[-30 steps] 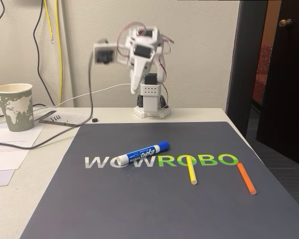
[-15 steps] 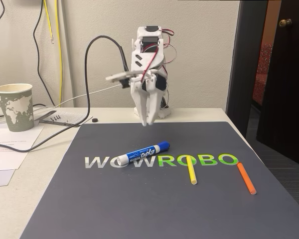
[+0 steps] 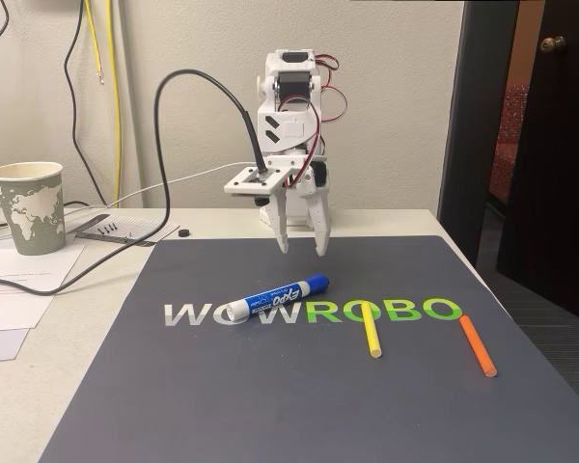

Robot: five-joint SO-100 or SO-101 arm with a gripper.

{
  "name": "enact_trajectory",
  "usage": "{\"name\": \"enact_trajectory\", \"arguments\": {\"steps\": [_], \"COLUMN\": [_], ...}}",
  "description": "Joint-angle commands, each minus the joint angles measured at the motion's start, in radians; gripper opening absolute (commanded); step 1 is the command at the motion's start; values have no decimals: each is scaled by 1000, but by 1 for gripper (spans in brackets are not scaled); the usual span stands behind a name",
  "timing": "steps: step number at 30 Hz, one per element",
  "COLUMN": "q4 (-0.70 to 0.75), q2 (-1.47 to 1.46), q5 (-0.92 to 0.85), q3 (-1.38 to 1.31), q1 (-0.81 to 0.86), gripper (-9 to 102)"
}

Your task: Pick up the blue marker.

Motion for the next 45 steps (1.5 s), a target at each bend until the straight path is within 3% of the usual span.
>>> {"name": "enact_trajectory", "arguments": {"steps": [1,5,25,45], "q4": [40,67,304,324], "q2": [-12,-28,-54,-12], "q5": [-32,-60,-64,-80], "q3": [-58,-58,-118,-126], "q1": [0,-2,2,-9], "gripper": [28,35,33,34]}}
